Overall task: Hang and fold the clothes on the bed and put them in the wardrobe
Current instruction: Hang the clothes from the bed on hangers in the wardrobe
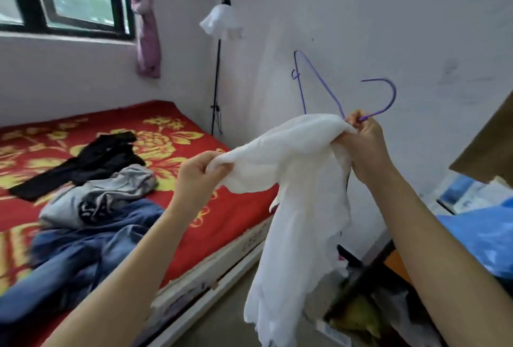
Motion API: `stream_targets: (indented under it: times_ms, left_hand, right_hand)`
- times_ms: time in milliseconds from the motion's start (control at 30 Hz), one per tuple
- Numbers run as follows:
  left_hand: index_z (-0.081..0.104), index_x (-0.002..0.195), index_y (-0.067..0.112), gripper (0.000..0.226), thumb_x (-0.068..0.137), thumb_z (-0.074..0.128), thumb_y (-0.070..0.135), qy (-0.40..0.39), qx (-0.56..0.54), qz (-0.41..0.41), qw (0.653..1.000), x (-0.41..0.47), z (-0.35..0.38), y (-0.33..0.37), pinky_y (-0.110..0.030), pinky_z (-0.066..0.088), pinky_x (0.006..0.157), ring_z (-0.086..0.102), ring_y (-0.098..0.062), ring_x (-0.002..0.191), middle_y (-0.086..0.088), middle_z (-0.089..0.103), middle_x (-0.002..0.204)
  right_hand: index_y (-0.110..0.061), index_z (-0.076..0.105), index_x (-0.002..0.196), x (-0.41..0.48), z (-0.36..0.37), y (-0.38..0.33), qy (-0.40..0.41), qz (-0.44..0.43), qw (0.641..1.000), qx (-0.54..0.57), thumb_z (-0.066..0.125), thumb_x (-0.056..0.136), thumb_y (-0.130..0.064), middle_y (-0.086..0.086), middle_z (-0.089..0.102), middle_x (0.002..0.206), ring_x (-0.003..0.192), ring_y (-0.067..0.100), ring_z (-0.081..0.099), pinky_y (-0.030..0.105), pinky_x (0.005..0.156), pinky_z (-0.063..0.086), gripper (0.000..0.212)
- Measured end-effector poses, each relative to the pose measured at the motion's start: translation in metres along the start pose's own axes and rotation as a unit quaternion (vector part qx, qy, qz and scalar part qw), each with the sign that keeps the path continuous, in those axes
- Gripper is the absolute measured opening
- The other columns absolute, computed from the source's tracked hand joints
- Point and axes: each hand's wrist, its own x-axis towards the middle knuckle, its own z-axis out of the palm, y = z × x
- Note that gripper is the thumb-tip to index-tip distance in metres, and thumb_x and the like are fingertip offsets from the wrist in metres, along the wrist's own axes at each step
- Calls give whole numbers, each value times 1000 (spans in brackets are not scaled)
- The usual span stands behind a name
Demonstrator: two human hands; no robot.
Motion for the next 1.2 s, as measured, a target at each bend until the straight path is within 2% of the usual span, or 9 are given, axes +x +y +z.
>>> stream_targets:
  times_ms: [267,367,467,600,733,900,1000,1133,1200]
  left_hand:
    - [64,74,30,31,81,65,0,159,105,59,980,80,-103,-13,-7,41,55,53,6,57,25,63,62]
    - [65,74,33,32,81,65,2,220,138,75,963,117,-131,-21,-10,43,60,53,8,60,24,64,63]
    - [66,75,34,32,82,64,2,271,159,82,946,149,-152,-29,-11,45,61,55,7,62,24,65,65]
    - [66,77,31,33,82,63,-2,314,209,54,924,176,-178,-45,-6,43,58,57,9,62,25,66,66]
    - [68,80,20,24,78,66,-4,354,258,-2,899,179,-206,-70,-5,42,56,57,10,58,19,65,61]
    - [70,86,7,15,78,67,-5,379,283,-88,877,172,-229,-101,-4,40,52,56,10,54,16,64,62]
    - [68,90,6,16,79,66,-5,422,238,-126,866,167,-249,-108,-6,39,47,55,6,48,8,64,62]
    - [67,90,3,13,78,68,-2,450,243,-138,848,168,-274,-116,-7,41,46,53,5,45,-1,60,67]
    - [67,86,3,9,79,68,-1,443,245,-138,851,177,-279,-120,-8,42,48,54,4,47,-1,61,68]
  right_hand:
    - [-20,37,63,113,142,32,-112,-53,991,42,59,62,-3,-18,47,46,44,-3,43,13,45,41,27]
    - [-19,37,63,163,198,43,-139,-70,985,74,55,72,9,-8,45,54,46,0,42,15,46,38,35]
    - [-20,34,63,209,251,53,-168,-86,980,67,48,78,9,-3,36,61,54,7,35,20,51,32,35]
    - [-21,35,64,253,313,85,-261,-116,958,27,56,78,7,-5,38,60,50,-2,37,8,47,30,38]
    - [-16,33,63,271,360,154,-331,-12,942,54,64,74,16,0,51,62,50,-3,46,14,53,39,45]
    - [-14,35,61,264,402,224,-421,128,897,27,63,75,17,4,42,60,50,10,41,23,49,35,45]
    - [-16,33,62,262,419,240,-440,162,882,41,60,78,16,3,39,60,53,14,37,25,51,31,45]
    - [-16,30,62,263,430,249,-440,185,876,73,56,81,17,-7,44,45,40,3,41,15,41,36,46]
    - [-16,31,62,260,431,252,-436,180,880,57,56,81,16,-1,43,51,45,8,42,18,45,37,45]
